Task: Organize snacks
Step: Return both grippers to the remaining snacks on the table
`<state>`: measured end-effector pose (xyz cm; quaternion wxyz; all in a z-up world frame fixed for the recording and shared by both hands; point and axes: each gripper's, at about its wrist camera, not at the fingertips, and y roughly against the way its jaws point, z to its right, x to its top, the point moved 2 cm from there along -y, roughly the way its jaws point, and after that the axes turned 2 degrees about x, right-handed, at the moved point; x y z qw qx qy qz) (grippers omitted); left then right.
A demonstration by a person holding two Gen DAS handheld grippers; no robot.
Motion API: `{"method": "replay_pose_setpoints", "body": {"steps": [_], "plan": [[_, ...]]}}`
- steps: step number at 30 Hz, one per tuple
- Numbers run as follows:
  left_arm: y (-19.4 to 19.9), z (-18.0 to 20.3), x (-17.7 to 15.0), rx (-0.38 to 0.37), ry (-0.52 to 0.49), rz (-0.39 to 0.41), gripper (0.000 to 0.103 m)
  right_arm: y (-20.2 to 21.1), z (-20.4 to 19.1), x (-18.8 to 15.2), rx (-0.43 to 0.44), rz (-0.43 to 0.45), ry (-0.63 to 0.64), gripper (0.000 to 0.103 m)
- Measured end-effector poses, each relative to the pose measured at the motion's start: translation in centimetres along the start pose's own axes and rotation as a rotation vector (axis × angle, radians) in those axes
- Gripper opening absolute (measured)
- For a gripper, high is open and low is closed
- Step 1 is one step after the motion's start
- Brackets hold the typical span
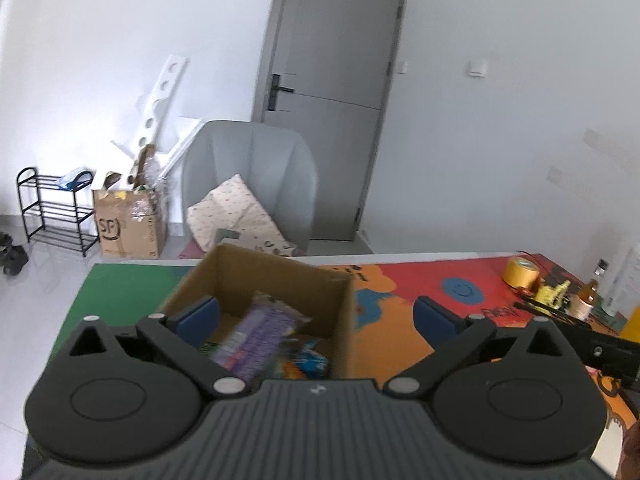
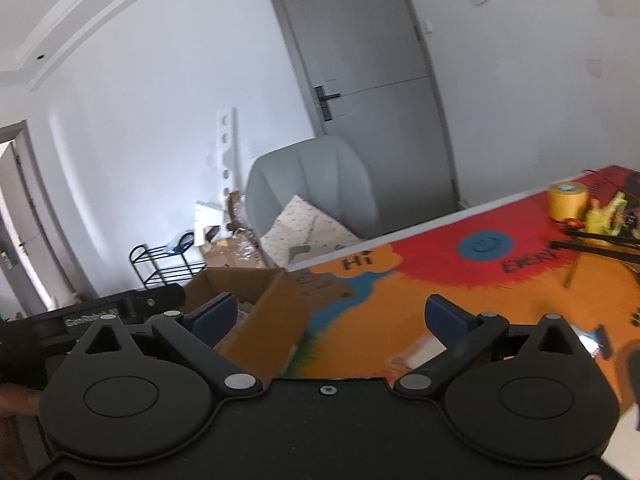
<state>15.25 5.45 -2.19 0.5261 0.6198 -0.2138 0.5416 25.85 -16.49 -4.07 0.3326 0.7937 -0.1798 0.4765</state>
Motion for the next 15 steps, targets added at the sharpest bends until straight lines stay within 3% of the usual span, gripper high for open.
{"method": "replay_pose_setpoints", "body": {"steps": [15], "plan": [[0.9,7.7,-1.6,-0.109,-0.079,-0.019,0.103,5.4,7.6,-1.4,-0.134,0.040,-0.092,0.103]]}}
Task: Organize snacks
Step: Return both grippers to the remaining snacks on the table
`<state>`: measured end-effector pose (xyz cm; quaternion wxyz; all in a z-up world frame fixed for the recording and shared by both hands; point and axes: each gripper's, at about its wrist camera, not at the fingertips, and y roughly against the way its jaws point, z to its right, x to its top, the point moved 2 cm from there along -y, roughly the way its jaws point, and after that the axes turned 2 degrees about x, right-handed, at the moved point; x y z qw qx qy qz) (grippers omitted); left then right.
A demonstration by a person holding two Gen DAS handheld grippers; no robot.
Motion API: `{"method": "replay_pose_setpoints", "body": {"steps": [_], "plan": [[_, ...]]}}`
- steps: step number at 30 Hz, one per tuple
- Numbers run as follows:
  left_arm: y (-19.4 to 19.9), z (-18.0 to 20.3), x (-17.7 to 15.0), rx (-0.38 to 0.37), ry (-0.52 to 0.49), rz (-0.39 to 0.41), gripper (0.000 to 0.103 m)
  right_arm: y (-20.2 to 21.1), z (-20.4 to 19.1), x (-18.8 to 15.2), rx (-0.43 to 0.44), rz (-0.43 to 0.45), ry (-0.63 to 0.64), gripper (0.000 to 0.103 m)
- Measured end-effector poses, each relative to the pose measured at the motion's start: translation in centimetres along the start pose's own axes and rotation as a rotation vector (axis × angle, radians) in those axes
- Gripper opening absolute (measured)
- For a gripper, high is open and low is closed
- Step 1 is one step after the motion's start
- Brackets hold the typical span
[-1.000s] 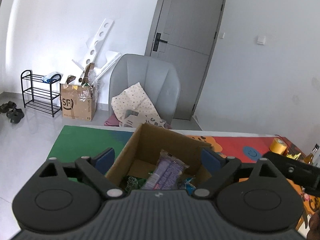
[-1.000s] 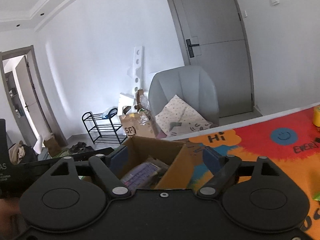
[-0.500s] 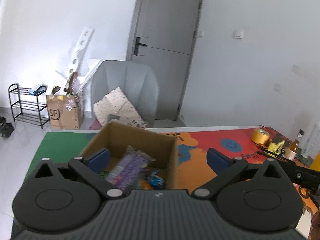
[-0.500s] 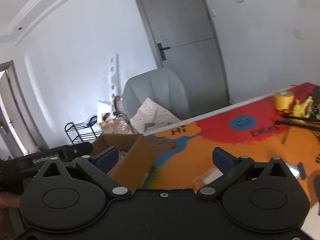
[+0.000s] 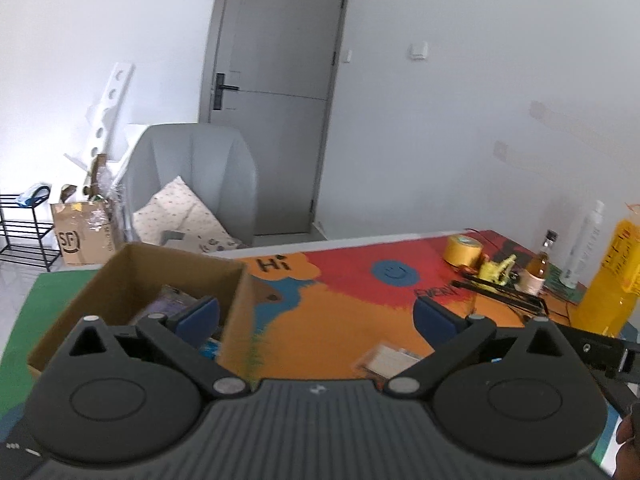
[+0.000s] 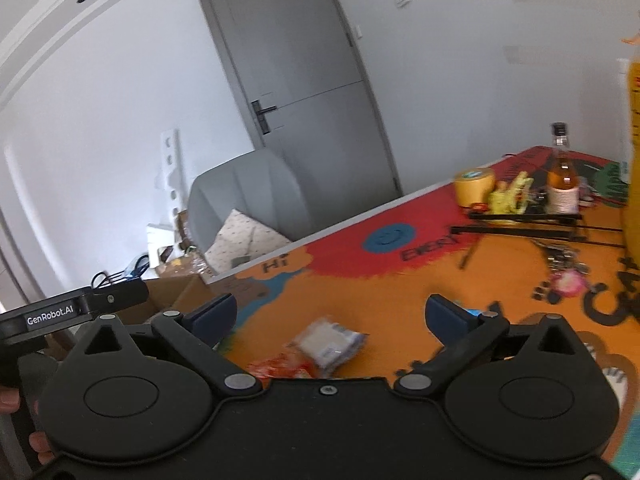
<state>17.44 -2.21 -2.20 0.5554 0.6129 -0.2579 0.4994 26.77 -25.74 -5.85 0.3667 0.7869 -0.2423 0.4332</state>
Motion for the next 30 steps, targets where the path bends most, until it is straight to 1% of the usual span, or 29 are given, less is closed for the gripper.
{"method": "replay_pose_setpoints", "body": {"steps": [5,9,15,16,20,27,29,30], "plan": [[-0.6,2.3,-0.8,-0.040,-0.031,-0.027,0.103,0.7,2.0,-0.4,-0.029,0.008,-0.021,0.103],[-1.1,3.3,-1.6,-0.069,-0.040,-0.053,0.103,0.7,3.4,-0.9,-0.060,0.005,-0.042,0.103],[-2.7,3.8,-3.1,-0.071,-0.026,-0.112,0.102,0.3,4.4,-1.7,-0.086,-0.021,-0.033,0.103],[-3.2,3.9,-3.4,-0.069,-0.025,-0.128,0.100,0.2,4.6,-1.9,-0.088,-0.026,-0.033,0.103],[-4.3,4.6,-4.8,-0.072,-0.020,-0.171,0.099,-0.7,5.4,-2.5,-0.105,-0.051,-0.031,0.102],[-6.7,5.9,-6.5,-0.089,-0.031,-0.241,0.084,-2.3,7.2,-3.2,-0.115,-0.084,-0.057,0.094],[-7.5,6.2,-6.9,-0.090,-0.032,-0.261,0.080,-2.8,7.6,-3.4,-0.114,-0.091,-0.065,0.091],[-7.9,6.4,-7.2,-0.092,-0.034,-0.273,0.077,-3.1,7.9,-3.5,-0.114,-0.097,-0.070,0.090]]}}
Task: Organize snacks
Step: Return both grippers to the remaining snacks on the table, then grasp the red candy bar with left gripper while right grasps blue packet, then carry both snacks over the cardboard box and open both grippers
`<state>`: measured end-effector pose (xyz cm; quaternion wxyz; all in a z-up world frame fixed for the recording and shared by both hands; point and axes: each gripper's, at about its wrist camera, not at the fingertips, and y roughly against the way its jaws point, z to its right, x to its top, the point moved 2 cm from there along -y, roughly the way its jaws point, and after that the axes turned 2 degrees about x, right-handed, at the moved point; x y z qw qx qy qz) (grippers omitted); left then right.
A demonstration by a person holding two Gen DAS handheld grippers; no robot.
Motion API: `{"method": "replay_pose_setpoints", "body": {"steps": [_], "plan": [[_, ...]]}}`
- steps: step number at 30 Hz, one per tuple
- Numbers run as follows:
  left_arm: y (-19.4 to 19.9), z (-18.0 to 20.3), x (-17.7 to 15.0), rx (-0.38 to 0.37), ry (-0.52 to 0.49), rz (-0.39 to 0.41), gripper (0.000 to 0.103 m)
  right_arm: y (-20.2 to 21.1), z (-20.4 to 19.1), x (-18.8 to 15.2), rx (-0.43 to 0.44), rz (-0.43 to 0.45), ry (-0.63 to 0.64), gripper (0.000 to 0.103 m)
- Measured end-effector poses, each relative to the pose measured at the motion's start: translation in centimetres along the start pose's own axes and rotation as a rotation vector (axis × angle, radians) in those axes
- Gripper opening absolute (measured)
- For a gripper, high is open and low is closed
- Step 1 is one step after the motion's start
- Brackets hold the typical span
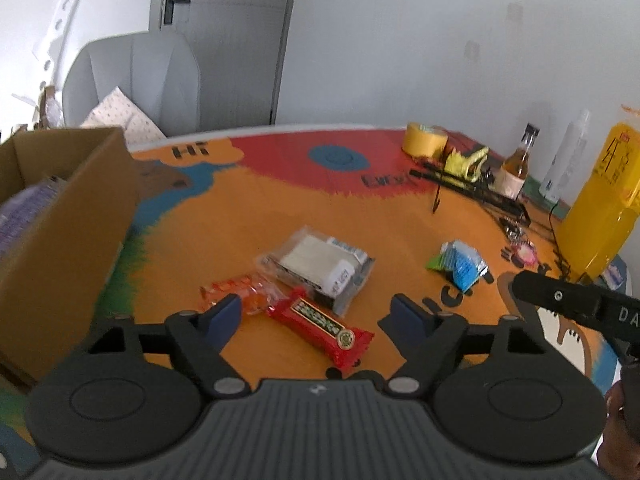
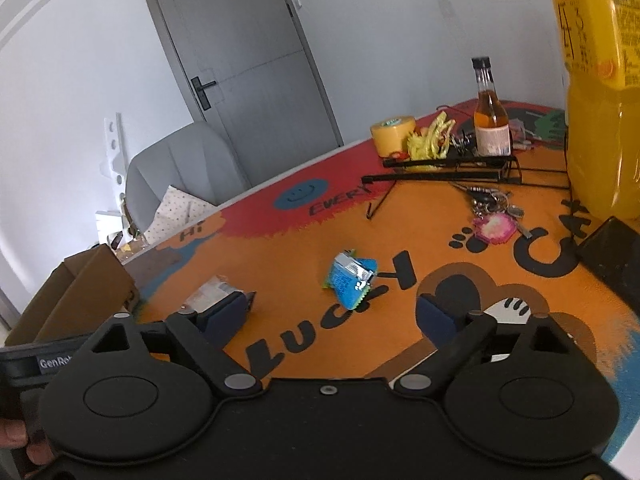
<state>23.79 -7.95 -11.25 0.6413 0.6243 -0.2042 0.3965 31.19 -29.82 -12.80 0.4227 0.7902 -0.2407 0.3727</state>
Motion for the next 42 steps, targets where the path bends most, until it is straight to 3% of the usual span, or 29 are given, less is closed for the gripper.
{"method": "replay_pose_setpoints", "body": {"steps": [4,9,11,13,19,30,33,35,42], "plan": [[-2.0,0.3,-0.4,0.007,0.001,-0.046,0.065,-1.4,0.8,-0.1,0.001,-0.021,-0.015,0.085],[-4.0,0.2,-0.8,0.017,0.005,-0.090,0.060,-2.8,1.4,0.1,0.003,-0.033,-0.024,0.084],[-4.2,0.5,-0.7,0.036,-0.028,-0.077,0.051,-3.3,1.5,0.3,0.006,-0.037,-0.026,0.083],[-4.3,0.5,-0.6,0.039,-0.047,-0.071,0.032,-3.9,1.5,0.4,0.008,-0.043,-0.023,0.083],[-4.2,-0.9,-0.4,0.041,-0.028,-0.076,0.016,-5.6,1.2,0.7,0.009,-0.054,-0.018,0.082],[-2.6,-2.3,0.1,0.013,-0.003,-0.039,0.013,-7.7,0.8,1.3,-0.033,-0.066,-0.003,0.079],[-2.0,-2.4,0.2,0.005,0.000,-0.028,0.013,-8.2,0.9,1.1,-0.033,-0.084,-0.009,0.059],[-1.7,-2.5,0.3,0.000,0.005,-0.021,0.013,-8.2,0.9,1.0,-0.047,-0.086,-0.003,0.032],[0.1,-3.1,0.9,-0.006,0.011,0.022,0.013,-6.2,-0.4,1.1,0.002,-0.054,0.004,0.026]]}}
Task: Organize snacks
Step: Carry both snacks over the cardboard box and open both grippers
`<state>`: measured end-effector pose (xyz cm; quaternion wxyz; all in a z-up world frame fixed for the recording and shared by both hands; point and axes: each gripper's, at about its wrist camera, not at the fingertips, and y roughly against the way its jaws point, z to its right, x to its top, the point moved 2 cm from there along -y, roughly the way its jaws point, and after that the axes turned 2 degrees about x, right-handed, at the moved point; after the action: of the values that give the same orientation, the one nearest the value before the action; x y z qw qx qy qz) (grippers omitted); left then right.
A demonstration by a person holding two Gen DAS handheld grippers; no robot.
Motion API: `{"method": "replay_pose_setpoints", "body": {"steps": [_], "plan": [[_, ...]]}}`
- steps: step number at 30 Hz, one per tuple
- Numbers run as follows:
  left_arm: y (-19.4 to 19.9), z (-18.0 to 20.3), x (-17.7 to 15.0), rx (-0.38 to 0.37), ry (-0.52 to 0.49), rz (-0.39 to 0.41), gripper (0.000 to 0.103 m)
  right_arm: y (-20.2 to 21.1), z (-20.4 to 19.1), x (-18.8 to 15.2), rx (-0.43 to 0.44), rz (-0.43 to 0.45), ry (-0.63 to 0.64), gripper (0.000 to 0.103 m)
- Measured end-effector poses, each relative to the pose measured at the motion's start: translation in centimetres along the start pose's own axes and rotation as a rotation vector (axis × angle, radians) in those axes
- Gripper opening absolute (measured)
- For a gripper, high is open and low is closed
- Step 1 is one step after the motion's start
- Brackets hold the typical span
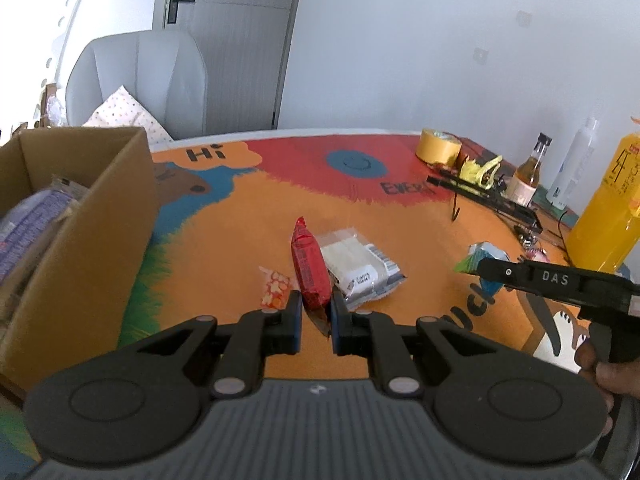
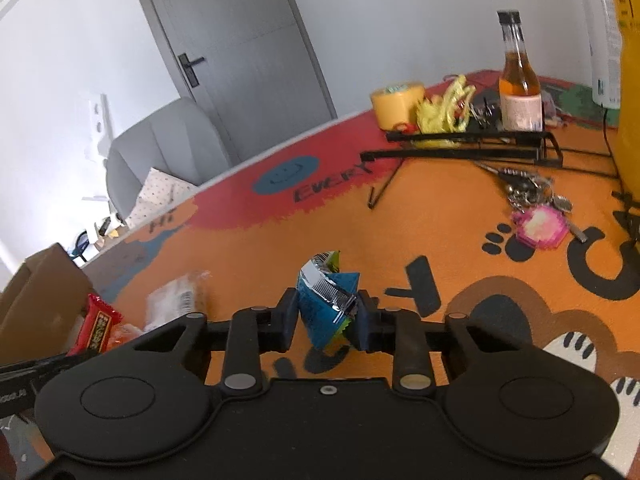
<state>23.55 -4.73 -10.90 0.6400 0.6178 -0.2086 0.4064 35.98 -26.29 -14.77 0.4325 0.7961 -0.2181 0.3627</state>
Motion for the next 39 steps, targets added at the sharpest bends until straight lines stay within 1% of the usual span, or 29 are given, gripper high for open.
{"method": "replay_pose_setpoints", "body": {"steps": [10,19,30,39], "plan": [[3.0,-1.3,0.9,0.003,0.009,0.060,0.013,2.5,-3.5,0.7,0.034,0.054,0.053,0.025],[5.6,-3.4,1.9,0.030,0.027,0.116,0.013,4.1,-6.7,1.2,0.078,0.095,0.081,0.025],[8.4,-7.3,2.9,0.081,0.066,0.170,0.013,4.3,-11.2,1.5,0.135,0.118,0.131,0.025],[9.6,-11.4,3.5,0.131,0.111,0.188,0.013,3.4,-14.8,1.5,0.176,0.114,0.171,0.025]]}}
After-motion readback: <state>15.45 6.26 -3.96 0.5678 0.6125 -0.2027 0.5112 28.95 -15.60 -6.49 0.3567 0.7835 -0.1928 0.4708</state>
